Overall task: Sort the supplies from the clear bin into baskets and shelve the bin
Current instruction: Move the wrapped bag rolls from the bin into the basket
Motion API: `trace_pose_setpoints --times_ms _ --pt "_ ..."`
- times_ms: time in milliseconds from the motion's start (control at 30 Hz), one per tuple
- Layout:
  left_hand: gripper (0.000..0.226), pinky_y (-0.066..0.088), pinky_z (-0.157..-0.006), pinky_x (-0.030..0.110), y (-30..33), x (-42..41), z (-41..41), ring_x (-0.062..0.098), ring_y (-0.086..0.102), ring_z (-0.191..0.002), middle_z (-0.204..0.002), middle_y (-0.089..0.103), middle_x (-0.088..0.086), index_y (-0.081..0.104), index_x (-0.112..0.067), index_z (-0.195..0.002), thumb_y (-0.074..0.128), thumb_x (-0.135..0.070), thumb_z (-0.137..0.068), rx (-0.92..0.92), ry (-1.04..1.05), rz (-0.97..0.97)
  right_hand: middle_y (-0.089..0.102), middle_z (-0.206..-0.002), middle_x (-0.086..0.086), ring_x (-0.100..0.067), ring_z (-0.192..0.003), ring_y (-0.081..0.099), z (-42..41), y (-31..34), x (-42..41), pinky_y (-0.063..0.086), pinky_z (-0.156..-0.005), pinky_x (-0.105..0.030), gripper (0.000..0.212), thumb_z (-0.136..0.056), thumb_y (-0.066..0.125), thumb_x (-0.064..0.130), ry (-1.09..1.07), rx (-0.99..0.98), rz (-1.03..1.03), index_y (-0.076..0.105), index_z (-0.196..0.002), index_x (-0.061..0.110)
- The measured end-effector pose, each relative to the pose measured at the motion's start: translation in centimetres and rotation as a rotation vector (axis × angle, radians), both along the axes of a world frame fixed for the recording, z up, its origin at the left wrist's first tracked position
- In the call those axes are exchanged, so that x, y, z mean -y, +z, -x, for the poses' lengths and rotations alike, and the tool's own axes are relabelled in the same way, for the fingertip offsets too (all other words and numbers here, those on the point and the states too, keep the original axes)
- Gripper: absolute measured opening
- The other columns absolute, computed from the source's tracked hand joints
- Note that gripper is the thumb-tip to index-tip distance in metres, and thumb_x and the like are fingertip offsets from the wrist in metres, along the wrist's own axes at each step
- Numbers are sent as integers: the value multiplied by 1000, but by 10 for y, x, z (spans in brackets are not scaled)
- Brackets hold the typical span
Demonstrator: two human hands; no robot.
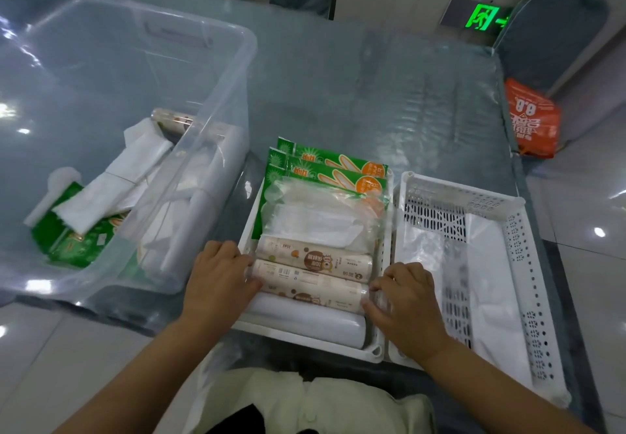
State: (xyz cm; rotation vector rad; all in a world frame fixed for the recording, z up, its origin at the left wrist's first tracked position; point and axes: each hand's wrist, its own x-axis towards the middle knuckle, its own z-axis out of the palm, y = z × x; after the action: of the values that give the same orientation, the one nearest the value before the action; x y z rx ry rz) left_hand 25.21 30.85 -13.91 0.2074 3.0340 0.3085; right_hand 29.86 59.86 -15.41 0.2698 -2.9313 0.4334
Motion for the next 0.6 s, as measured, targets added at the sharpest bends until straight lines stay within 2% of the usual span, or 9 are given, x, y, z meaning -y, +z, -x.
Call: trace_pose_setpoints --times_ms 100,167,300,400,500,600 --pt "35 39 -81 29 3 5 2 17 43 -91 -94 58 -3 67 -23 -109 64 -41 -80 14 -57 14 57 -79 1 -17 -79 47 0 3 2 37 -70 -28 25 -66 78 34 -4 9 -1 67 -78 15" --pt "31 41 -78 31 4 12 2 19 45 -88 -89 59 -1 70 -20 -104 66 -37 -79 1 -87 33 57 -78 1 -17 -78 46 -1 5 2 37 -69 -28 25 -65 79 33 5 9 10 67 -77 15" --pt "26 38 -71 25 4 22 -4 10 39 -81 -81 57 -10 73 -27 -93 62 -47 -80 44 -140 131 57 -74 3 -15 -76 45 -9 6 -3 37 -68 -27 22 -67 79 32 76 42 22 65 -72 16" --pt "27 34 -69 22 5 22 -8 8 40 -81 -83 59 -12 73 -29 -94 55 -48 -85 57 -151 110 58 -71 4 -13 -75 46 -14 6 -2 36 -69 -25 20 -67 80 31 154 66 5 66 -70 17" --pt "29 37 -73 21 16 17 -7 8 43 -88 -92 61 -12 69 -30 -101 48 -46 -89 74 -161 113 61 -69 2 -15 -70 51 -9 14 3 44 -64 -29 20 -66 81 26 178 41 7 65 -68 15" --pt "23 34 -67 21 45 12 -9 9 47 -86 -92 63 -10 68 -28 -100 50 -40 -90 2 -170 9 63 -69 -1 -17 -68 54 6 32 13 47 -61 -32 19 -69 79 24 196 -2 32 64 -69 12"
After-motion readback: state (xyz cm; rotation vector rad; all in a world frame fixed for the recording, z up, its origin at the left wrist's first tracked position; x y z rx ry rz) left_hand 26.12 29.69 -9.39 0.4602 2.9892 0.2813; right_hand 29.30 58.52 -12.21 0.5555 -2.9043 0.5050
